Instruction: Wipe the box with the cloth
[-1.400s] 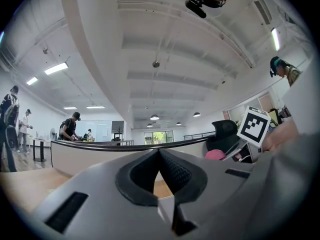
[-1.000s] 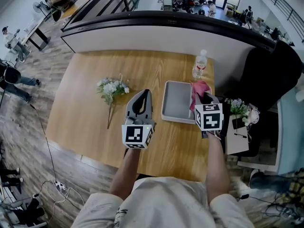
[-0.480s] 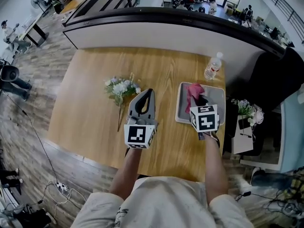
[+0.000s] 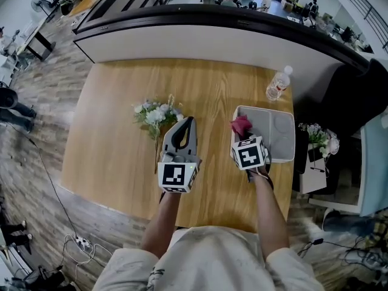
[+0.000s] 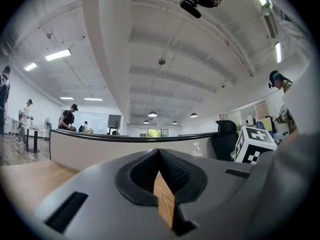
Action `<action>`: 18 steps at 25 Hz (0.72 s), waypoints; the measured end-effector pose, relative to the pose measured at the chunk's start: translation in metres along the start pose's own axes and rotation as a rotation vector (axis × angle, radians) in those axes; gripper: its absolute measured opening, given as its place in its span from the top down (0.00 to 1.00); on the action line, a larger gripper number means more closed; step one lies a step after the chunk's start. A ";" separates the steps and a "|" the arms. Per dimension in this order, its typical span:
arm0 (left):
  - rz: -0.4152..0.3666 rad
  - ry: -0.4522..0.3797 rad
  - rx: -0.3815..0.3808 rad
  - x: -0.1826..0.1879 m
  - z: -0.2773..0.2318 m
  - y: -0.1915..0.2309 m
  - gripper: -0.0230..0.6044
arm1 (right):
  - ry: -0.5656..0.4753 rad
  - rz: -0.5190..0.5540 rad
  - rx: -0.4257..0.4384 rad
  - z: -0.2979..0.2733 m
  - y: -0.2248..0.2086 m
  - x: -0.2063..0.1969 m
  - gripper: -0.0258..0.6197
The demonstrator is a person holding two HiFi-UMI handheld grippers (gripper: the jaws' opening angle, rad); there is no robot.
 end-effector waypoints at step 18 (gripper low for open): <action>0.025 0.025 -0.015 -0.017 -0.012 -0.005 0.94 | 0.009 -0.004 0.036 -0.001 -0.003 -0.004 0.87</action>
Point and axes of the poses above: the fingertips, and each gripper's own axes: z backward along the fingers, y to its left, x out of its top, the point moved 2 cm from there along z, backward along the fingers, and after that the axes turned 12 degrees about -y, right-handed, at the moved point
